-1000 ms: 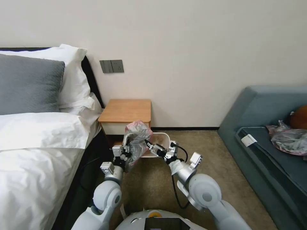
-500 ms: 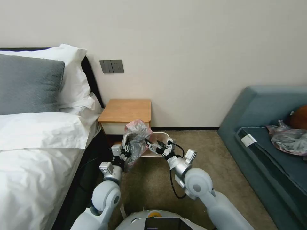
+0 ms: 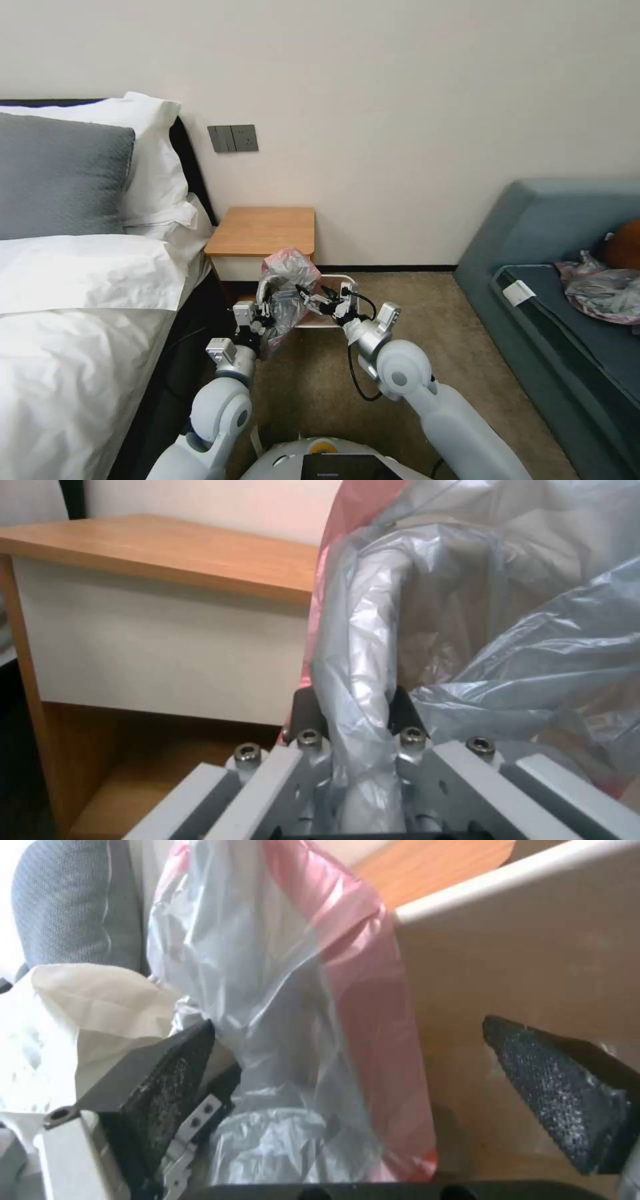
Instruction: Pick up the garbage bag from the table and place it over the trash can.
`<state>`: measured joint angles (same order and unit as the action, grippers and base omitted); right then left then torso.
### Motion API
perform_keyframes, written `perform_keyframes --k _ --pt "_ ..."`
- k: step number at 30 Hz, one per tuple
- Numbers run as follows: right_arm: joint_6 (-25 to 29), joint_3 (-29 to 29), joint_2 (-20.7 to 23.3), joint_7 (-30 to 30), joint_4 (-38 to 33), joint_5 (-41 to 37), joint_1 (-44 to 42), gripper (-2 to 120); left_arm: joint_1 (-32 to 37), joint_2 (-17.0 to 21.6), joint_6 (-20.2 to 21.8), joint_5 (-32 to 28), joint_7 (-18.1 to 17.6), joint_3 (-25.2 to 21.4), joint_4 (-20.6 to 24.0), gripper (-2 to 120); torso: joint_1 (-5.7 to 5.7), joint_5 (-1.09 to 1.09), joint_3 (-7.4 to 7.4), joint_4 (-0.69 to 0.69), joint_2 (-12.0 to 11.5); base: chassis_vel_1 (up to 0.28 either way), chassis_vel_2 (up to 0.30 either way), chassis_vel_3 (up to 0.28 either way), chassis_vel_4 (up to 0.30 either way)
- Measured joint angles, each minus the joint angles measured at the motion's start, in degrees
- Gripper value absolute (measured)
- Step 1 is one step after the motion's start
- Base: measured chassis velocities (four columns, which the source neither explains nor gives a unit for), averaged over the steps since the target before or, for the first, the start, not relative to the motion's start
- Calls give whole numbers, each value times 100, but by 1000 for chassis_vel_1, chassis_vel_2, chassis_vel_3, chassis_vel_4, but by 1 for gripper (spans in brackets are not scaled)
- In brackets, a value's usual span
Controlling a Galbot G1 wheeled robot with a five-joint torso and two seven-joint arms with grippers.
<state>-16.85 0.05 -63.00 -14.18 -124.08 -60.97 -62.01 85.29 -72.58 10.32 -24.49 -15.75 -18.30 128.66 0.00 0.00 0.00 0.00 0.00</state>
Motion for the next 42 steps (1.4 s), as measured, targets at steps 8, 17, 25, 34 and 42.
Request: perform_keyframes --k 8,17,25,34,42 --pt "70 -149 -51 11 220 -20 217 95 7 -9 -4 -19 59 -38 9 3 0 0 0 0 0 0 0 0 0" --pt "161 -167 -9 85 214 -17 211 63 15 -48 4 -117 57 -43 -9 3 0 0 0 0 0 0 0 0 0" --pt "159 -182 -3 66 206 128 191 35 -10 -83 125 -246 8 -41 -79 3 0 0 0 0 0 0 0 0 0" --pt "159 -152 59 86 95 189 112 0 -39 -104 268 -682 -149 -80 -82 3 0 0 0 0 0 0 0 0 0" --pt "160 49 177 112 -227 229 -78 0 -63 -133 347 -986 -293 -173 -83 3 0 0 0 0 0 0 0 0 0"
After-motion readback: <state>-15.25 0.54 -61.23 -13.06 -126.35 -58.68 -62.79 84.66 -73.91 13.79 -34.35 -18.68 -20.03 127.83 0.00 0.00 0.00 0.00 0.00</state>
